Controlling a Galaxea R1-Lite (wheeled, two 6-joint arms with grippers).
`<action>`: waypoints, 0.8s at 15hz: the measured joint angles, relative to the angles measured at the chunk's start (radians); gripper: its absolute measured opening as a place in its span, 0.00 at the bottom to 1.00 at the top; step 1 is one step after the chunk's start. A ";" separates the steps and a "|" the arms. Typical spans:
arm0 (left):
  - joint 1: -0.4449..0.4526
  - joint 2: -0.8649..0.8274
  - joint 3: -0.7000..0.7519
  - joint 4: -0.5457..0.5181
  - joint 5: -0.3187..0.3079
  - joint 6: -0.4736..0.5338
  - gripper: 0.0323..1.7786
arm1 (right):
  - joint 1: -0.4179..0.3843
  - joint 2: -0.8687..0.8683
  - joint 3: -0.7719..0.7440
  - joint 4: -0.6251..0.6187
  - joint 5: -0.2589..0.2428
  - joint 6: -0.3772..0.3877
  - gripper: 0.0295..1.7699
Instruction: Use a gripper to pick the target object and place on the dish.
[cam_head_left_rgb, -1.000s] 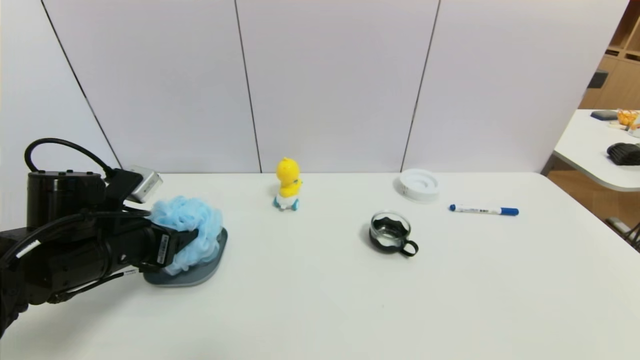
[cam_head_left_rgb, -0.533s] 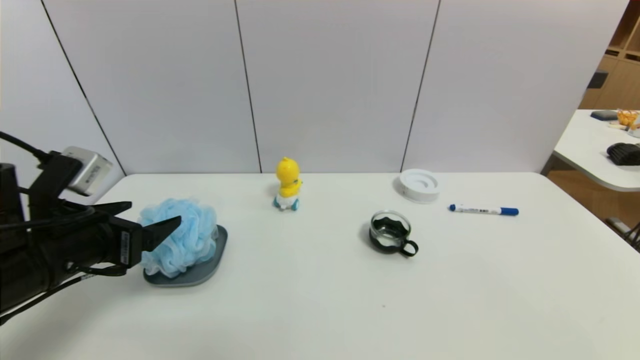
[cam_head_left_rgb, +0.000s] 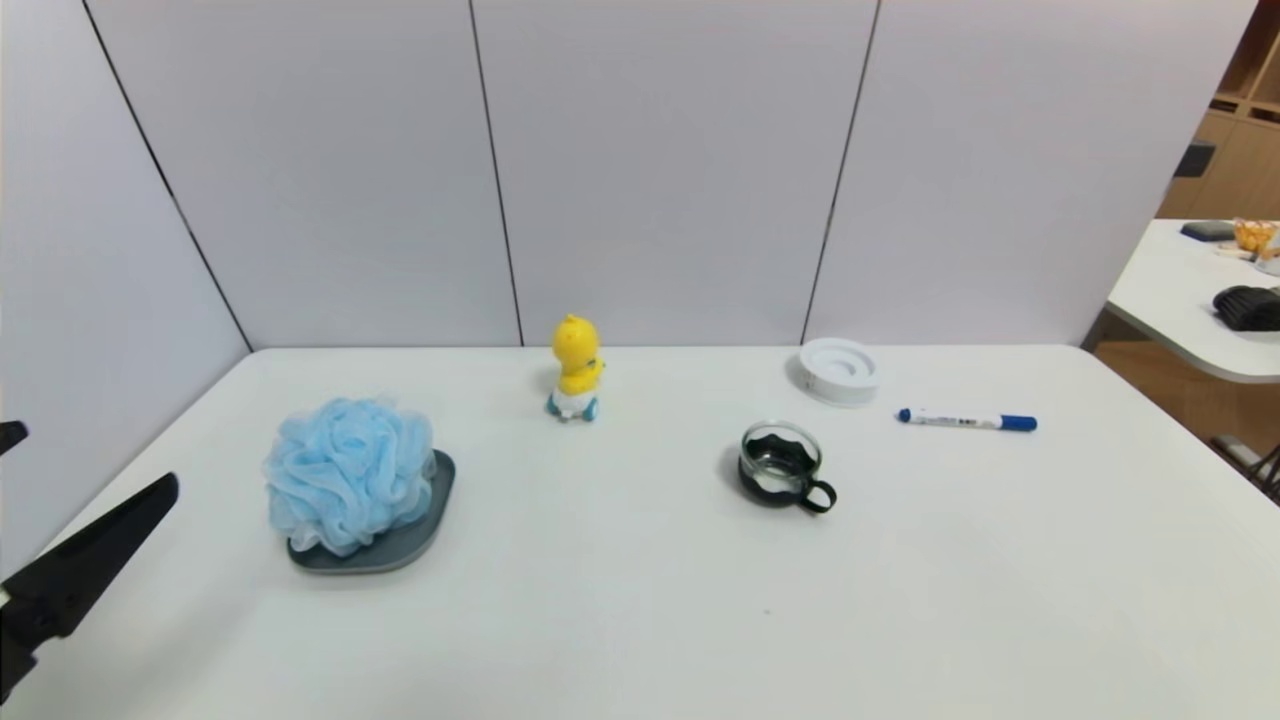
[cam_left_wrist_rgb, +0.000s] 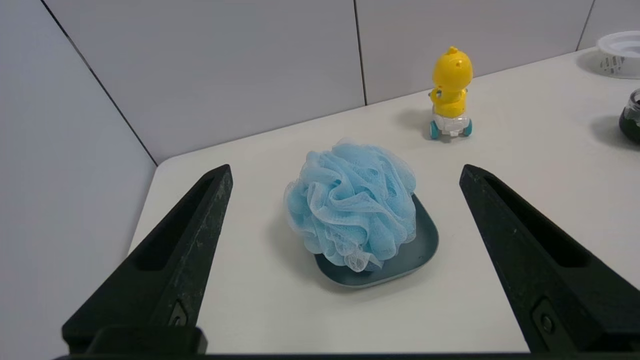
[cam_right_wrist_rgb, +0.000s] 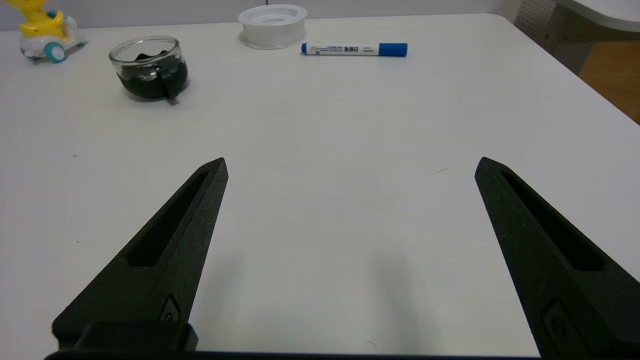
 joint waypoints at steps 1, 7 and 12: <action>0.012 -0.078 0.035 0.013 -0.016 0.011 0.92 | 0.000 0.000 0.000 0.000 0.000 0.000 0.97; 0.042 -0.376 0.255 0.091 -0.045 0.028 0.94 | 0.000 0.000 0.000 0.000 0.000 0.000 0.97; 0.055 -0.415 0.287 0.076 -0.094 0.043 0.95 | 0.000 0.000 0.000 0.000 0.000 0.000 0.97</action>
